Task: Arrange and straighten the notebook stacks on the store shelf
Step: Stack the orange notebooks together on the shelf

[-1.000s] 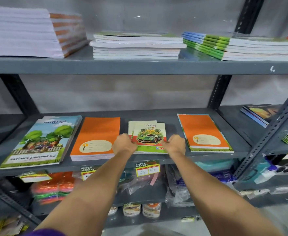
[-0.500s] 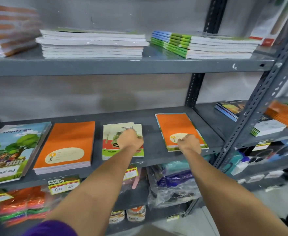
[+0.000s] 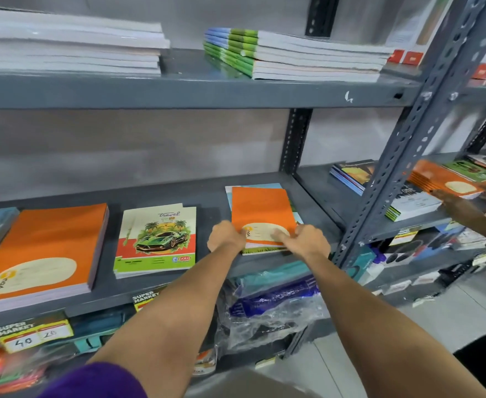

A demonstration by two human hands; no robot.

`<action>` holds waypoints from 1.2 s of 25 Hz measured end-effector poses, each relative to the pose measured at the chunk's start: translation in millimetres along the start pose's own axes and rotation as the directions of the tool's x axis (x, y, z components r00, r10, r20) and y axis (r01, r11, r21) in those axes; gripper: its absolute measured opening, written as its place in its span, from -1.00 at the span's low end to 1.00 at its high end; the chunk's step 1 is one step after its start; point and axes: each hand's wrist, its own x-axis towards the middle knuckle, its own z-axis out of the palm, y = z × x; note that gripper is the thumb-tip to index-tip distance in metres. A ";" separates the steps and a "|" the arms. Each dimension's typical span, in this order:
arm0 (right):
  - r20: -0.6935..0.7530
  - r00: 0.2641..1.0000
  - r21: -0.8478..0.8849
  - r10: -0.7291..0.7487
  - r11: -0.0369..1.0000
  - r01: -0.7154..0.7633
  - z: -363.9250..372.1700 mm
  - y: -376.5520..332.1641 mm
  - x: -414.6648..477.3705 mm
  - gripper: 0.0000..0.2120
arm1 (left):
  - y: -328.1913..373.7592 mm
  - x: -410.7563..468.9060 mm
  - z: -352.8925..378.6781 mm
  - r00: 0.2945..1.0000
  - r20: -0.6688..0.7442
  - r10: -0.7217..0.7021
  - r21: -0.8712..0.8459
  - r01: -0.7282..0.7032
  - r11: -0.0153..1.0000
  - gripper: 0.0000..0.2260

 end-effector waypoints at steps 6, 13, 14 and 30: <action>0.099 0.959 0.391 0.264 0.876 -0.282 9.9 8.2 17.2 -0.42 | -0.9 17.6 -7.9 0.990 0.138 0.028 -0.196 0.000 0.981 -0.59; 0.221 0.925 0.412 0.308 0.831 -0.375 9.9 -0.7 -3.0 -0.52 | -7.8 12.7 -18.4 0.976 0.138 0.171 -0.356 -0.112 0.928 -0.60; 0.254 0.913 0.492 0.319 0.770 -0.406 10.3 -2.9 -7.5 -0.55 | -9.2 10.2 -22.9 0.973 0.138 0.183 -0.380 -0.119 0.917 -0.61; 0.014 0.999 0.682 -0.043 0.731 0.022 64.4 -172.4 -175.9 -0.95 | -197.9 -60.6 -177.9 0.970 -0.226 0.092 -0.231 -0.145 0.962 -0.64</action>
